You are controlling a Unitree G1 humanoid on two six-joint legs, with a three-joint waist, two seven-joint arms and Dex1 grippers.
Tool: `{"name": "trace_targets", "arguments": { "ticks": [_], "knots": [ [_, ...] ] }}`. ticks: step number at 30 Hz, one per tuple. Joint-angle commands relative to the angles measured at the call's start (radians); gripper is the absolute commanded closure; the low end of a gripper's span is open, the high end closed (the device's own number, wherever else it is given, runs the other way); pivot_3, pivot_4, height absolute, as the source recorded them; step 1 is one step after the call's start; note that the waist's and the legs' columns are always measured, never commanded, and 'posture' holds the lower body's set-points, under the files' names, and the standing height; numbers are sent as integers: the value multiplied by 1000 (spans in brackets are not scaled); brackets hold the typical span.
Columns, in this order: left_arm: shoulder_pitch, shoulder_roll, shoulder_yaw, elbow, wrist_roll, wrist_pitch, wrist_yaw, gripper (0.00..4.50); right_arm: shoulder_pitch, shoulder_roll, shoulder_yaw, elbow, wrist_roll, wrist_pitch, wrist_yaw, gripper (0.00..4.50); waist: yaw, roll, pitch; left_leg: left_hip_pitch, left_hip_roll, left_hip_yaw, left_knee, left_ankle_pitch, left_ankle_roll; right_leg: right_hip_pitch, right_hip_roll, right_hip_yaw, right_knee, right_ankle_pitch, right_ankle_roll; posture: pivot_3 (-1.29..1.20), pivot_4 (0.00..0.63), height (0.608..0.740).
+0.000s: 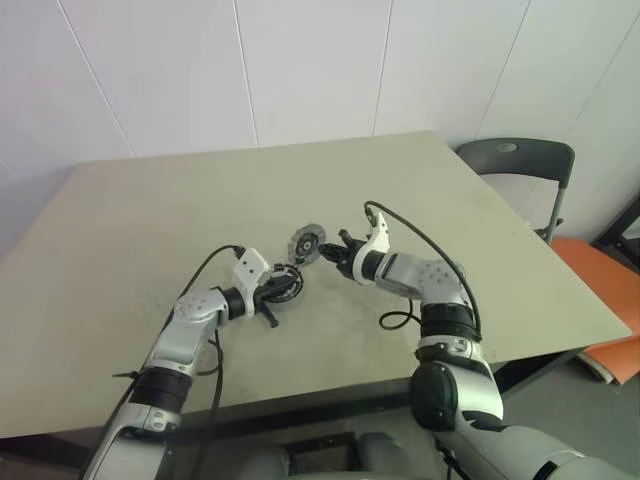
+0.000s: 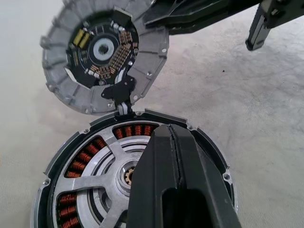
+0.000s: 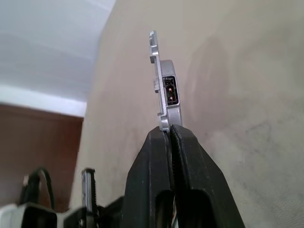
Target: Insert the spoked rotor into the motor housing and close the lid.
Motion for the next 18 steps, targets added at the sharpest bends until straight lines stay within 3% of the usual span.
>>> {"name": "trace_targets", "arguments": {
  "ticks": [1,12,18],
  "knots": [
    [-4,15,6,18,12,28,12,4500,-9,-55,186,-84,-32,-19,181,4464,0,0,0,0,0,0,0,0,0,0,0,0,0,0,0,0,0,740],
    [4,16,2,-23,-26,68,-39,4500,43,-250,611,-207,-265,-227,475,4464,0,0,0,0,0,0,-1,0,0,0,0,-1,-2,0,0,0,0,740],
    [50,37,3,-237,-202,277,-167,4500,41,-285,677,-210,-352,-320,534,4464,0,0,0,-1,0,0,-2,-1,1,0,0,-1,-4,0,1,0,0,740]
  ]
}}
